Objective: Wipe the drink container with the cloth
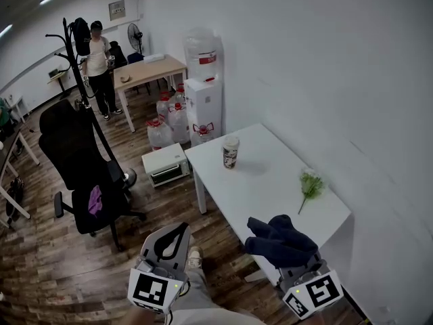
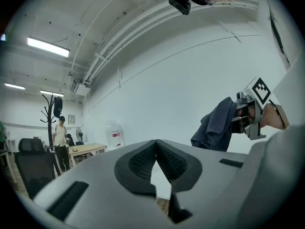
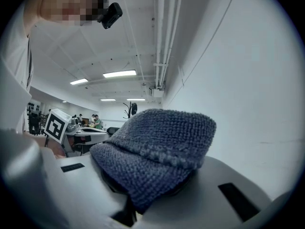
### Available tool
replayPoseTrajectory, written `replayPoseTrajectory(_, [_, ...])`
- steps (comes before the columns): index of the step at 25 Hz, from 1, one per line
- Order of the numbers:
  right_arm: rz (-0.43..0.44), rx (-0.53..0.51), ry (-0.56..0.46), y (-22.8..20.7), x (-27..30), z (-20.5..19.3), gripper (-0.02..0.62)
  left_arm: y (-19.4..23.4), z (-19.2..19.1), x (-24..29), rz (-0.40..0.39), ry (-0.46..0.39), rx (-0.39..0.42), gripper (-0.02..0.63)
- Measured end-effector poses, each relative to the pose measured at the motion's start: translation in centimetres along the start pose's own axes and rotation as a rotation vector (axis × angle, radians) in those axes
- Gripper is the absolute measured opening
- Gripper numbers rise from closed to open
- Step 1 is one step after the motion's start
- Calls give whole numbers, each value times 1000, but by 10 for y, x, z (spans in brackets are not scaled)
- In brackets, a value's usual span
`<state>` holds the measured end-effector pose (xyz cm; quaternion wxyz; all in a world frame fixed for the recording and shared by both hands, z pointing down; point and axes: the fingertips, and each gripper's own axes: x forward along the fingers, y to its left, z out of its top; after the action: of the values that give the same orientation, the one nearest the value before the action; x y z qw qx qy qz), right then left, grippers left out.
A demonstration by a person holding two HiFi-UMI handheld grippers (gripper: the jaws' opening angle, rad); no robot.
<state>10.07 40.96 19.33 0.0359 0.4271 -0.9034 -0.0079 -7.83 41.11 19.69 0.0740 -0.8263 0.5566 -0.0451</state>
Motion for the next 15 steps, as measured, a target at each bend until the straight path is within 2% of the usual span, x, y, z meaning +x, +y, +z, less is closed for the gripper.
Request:
replayPoseTrajectory(7, [-5,7,31,-17,58,-20,46,40,-36,45,-22,44,3,18])
replayPoseTrajectory(15, [-33,41,70,-50,158,-29,46,102,-53,124,-90,63,-27,20])
